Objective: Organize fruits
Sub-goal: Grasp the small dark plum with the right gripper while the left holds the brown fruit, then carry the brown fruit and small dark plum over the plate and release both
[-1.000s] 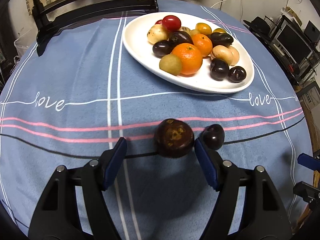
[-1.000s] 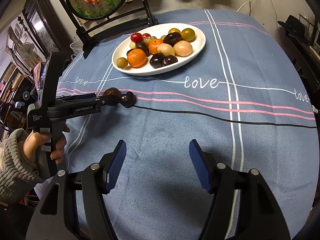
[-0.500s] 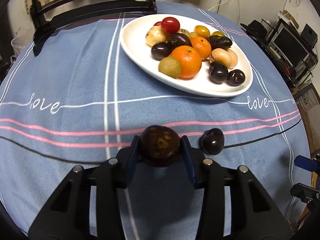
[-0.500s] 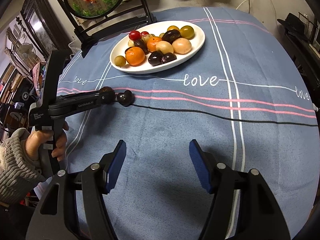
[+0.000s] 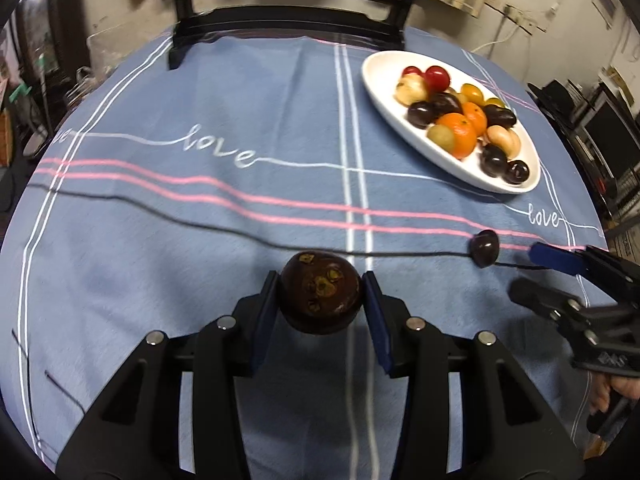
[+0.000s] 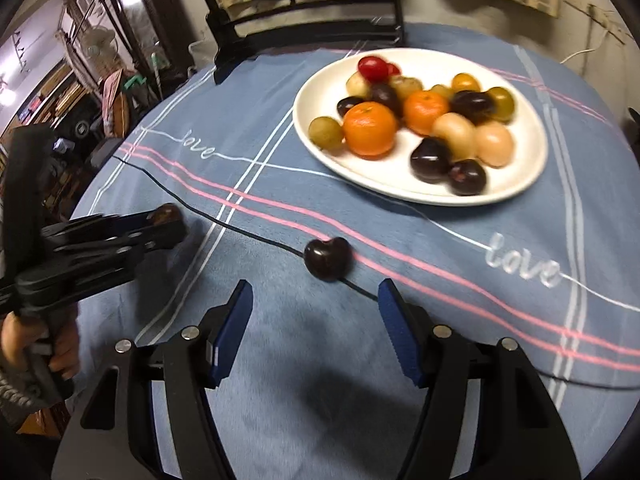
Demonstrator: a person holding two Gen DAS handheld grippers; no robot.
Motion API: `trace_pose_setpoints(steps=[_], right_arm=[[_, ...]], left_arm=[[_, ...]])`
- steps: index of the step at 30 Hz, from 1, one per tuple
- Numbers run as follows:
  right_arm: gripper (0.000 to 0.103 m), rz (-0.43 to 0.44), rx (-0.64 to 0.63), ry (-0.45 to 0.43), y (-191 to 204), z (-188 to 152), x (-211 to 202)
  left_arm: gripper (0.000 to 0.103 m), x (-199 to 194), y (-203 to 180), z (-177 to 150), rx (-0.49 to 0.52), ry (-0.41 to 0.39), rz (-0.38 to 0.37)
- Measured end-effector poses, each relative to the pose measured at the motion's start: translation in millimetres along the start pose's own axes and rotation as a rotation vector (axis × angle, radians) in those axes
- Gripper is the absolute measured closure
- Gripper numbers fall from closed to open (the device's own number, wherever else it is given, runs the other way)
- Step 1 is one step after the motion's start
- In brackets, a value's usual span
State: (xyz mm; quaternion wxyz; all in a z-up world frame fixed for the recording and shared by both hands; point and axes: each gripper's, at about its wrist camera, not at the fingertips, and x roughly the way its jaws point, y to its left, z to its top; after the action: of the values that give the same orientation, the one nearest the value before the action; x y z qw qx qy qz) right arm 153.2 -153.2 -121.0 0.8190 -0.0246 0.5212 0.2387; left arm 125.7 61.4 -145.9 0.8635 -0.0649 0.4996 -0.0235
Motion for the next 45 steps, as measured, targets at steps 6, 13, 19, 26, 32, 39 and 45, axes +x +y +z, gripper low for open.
trace_pose_setpoints(steps=[6, 13, 19, 26, 32, 39, 45], right_arm=[[0.049, 0.017, -0.014, 0.012, -2, 8, 19], [0.07, 0.015, -0.006, 0.015, -9, 13, 33], [0.073, 0.032, 0.014, 0.014, -12, 11, 29], [0.073, 0.03, 0.052, -0.039, -12, -9, -15], [0.073, 0.004, 0.081, -0.11, -7, -31, -63], [0.073, -0.039, 0.123, -0.179, -8, -55, -107], [0.073, -0.068, 0.148, -0.238, -8, -62, -135]], left_arm=[[0.061, -2, 8, -12, -0.032, 0.014, 0.02], [0.061, -2, 3, -17, -0.027, 0.03, 0.031], [0.061, -1, -8, -18, 0.0, 0.038, 0.022], [0.061, -16, -30, -8, 0.062, 0.002, -0.005], [0.061, -36, -56, 0, 0.131, -0.049, -0.043], [0.061, -61, -82, 9, 0.204, -0.105, -0.087], [0.061, -74, -97, 17, 0.254, -0.137, -0.114]])
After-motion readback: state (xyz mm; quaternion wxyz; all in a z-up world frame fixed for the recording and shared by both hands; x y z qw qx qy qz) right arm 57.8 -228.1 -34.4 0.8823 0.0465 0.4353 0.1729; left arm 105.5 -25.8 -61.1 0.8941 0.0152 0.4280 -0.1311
